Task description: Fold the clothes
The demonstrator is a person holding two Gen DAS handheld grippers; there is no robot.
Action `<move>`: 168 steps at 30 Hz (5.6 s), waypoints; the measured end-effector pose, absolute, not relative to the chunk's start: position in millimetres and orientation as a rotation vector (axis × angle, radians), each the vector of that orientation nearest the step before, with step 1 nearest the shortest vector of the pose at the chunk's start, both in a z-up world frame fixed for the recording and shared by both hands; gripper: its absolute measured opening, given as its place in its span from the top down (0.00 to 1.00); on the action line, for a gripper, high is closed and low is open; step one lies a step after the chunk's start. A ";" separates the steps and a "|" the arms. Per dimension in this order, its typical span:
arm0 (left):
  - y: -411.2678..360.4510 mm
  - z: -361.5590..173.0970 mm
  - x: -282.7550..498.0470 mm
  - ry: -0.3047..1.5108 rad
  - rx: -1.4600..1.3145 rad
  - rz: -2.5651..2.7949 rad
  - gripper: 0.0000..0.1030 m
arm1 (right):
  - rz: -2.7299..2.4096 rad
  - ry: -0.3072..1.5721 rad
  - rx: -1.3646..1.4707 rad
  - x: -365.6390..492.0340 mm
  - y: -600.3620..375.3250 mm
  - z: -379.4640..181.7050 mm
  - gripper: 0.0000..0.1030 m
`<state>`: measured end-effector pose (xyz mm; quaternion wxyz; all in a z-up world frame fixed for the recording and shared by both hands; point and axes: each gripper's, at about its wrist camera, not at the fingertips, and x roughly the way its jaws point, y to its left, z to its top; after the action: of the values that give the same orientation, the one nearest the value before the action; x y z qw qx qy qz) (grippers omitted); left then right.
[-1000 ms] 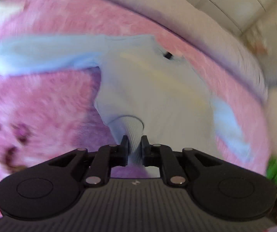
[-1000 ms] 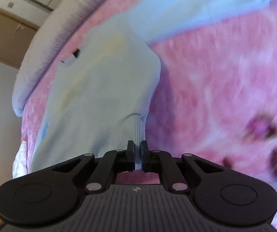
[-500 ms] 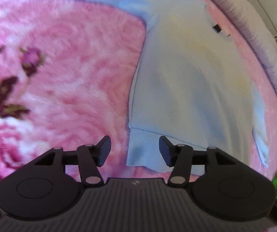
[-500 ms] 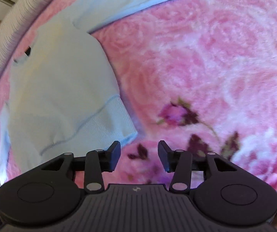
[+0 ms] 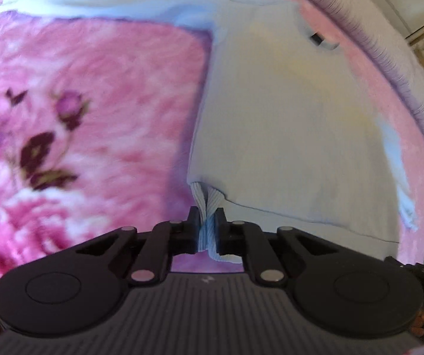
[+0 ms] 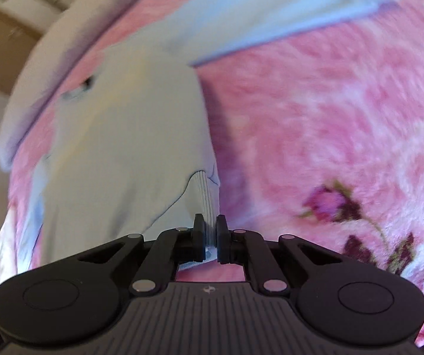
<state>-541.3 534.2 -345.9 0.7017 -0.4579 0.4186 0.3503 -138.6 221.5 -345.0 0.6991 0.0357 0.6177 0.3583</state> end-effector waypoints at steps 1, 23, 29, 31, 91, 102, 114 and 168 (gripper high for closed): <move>535.8 -360.0 -537.8 0.961 -1.016 0.778 0.91 | 0.804 1.381 0.049 -144.4 222.3 -344.6 0.94; 518.5 -346.5 -470.3 1.283 -0.664 0.629 0.69 | 0.598 1.336 -0.375 -189.1 281.6 -351.4 0.66; 517.0 -270.0 -454.8 1.192 -0.627 0.686 0.69 | 0.703 1.221 -0.422 -189.3 300.4 -273.1 0.37; 508.2 -245.0 -445.7 1.145 -0.597 0.709 0.67 | 0.760 1.160 -0.419 -189.1 306.9 -245.2 0.24; 232.0 -70.5 -427.2 0.940 -0.447 0.951 0.52 | 1.040 1.023 -0.547 -221.3 135.0 -78.0 0.14; 246.8 -71.1 -437.1 0.940 -0.462 0.995 0.52 | 1.087 1.023 -0.565 -228.7 158.3 -80.8 0.13; 276.2 -80.5 -438.7 0.941 -0.486 1.030 0.50 | 1.124 1.023 -0.572 -226.6 193.3 -86.9 0.13; 710.0 -247.4 -460.6 0.220 -0.802 0.773 0.98 | 0.596 1.205 -0.366 -84.7 460.0 -344.3 0.13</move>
<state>-460.6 710.0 -247.4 0.8432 -0.3798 0.1041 0.3661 -84.7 460.0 -344.3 0.7670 -0.1686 0.5549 0.2746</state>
